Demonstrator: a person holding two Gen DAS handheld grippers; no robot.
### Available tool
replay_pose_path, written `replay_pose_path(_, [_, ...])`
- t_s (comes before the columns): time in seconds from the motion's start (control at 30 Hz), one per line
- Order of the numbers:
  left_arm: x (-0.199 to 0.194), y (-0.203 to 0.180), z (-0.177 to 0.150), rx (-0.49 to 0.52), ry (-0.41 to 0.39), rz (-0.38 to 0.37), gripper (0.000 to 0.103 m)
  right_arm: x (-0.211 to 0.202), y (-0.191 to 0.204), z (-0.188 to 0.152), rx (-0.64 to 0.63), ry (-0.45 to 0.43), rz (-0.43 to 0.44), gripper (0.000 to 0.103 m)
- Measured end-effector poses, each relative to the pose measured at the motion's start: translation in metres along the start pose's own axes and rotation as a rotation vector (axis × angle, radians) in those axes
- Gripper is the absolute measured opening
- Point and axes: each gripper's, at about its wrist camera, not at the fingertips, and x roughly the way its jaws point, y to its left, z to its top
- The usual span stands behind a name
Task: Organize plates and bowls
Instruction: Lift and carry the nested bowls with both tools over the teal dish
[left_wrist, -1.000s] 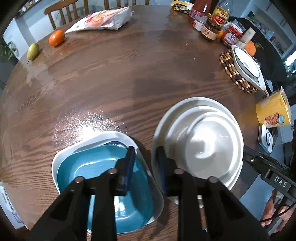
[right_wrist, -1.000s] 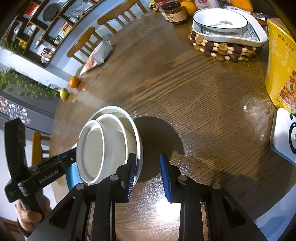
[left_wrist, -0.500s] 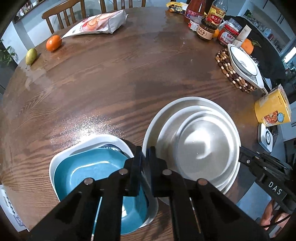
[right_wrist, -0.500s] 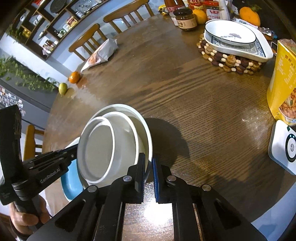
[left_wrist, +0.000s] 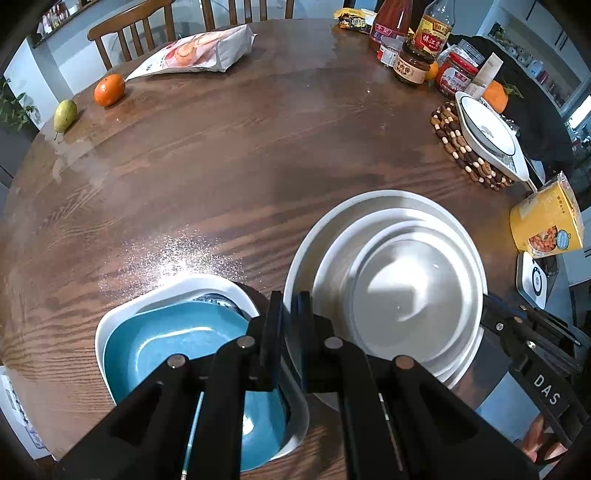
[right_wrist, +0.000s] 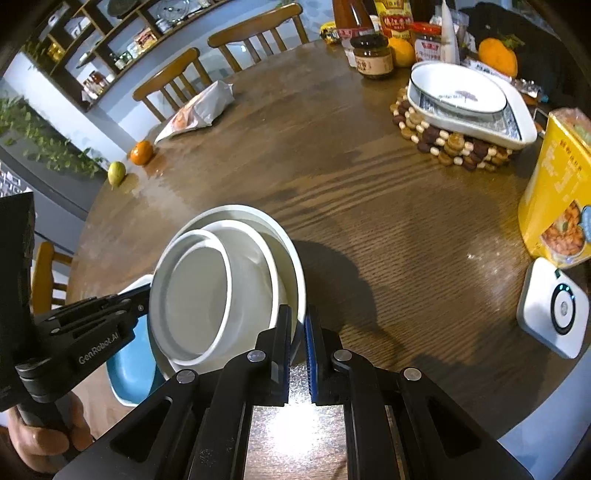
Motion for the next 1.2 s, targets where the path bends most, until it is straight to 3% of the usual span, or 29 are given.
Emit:
replay_pose_path(0.47, [-0.020, -0.003, 0.006, 0.004, -0.065, 0.012, 0.003, -0.020, 0.005, 0.009, -0.021, -0.055, 0.003, 0.011])
replay_pose_path(1.2, [-0.051, 0.018, -0.001, -0.076, -0.139, 0.047, 0.003, -0.034, 0.035, 0.020, -0.109, -0.090, 0.045, 0.011])
